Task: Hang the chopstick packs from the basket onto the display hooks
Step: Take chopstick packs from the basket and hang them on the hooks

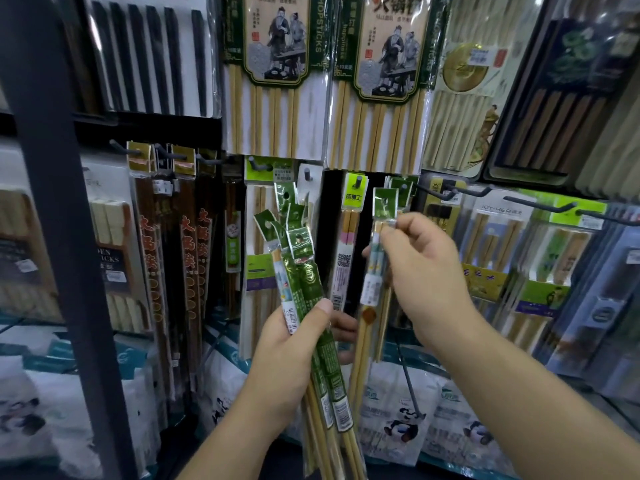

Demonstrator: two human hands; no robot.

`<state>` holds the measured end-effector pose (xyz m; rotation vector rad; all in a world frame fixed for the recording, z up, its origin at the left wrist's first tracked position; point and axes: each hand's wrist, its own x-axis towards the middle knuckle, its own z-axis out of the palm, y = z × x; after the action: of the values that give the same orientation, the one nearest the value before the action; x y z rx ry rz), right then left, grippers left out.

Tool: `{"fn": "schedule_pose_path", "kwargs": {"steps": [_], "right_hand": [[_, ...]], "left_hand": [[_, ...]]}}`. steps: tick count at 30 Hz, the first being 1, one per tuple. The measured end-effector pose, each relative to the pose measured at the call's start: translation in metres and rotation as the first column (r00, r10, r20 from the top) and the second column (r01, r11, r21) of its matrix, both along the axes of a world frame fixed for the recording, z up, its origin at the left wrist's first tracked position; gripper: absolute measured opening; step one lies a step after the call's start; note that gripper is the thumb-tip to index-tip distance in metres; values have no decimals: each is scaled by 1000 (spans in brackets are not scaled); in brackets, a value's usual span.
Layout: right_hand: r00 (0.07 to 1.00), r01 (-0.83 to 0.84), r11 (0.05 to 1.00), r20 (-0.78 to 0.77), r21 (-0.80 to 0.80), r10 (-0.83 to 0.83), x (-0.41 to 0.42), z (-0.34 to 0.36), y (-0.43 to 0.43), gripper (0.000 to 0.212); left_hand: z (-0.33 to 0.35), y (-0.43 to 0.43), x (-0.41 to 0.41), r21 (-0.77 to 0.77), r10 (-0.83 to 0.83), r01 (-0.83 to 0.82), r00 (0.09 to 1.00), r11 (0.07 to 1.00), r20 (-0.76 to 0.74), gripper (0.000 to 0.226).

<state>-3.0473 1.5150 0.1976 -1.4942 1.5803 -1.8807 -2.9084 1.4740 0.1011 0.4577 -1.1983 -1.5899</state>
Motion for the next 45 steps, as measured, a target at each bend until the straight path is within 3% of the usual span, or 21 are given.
{"fn": "schedule_pose_path", "kwargs": {"steps": [5,13,22,27,34,36,40,45], "right_hand": [[994,84,994,73,-64,-80,-17,11,-6,17],[985,172,981,4,-86,-173,-24,15,-13,34],[983,177,980,55,-94,-172,-23,20,-16,37],[976,215,974,44,-77,-212,-27,16,-19,39],[953,303,948,30,-100,-302,-21,0,-9,32],[973,224,969,-35,-104,-229,-12,-6,-2,31],[986,-78,995,-146,54,85,9,-17,8,20],[969,-136,986,-195,100,153,14,-16,6,18]], "left_hand": [[1,-1,4,-39,-2,2,1000,999,22,52],[1,0,4,-93,-4,12,997,996,82,49],[0,0,1,-96,29,-19,994,995,103,50],[-1,-1,2,-120,44,-27,989,992,140,20],[2,-1,4,-157,56,-35,990,987,129,17],[4,0,5,-162,60,-41,992,986,111,16],[4,2,3,-202,39,-21,996,979,82,13],[0,-1,1,-212,71,-46,992,976,108,22]]}}
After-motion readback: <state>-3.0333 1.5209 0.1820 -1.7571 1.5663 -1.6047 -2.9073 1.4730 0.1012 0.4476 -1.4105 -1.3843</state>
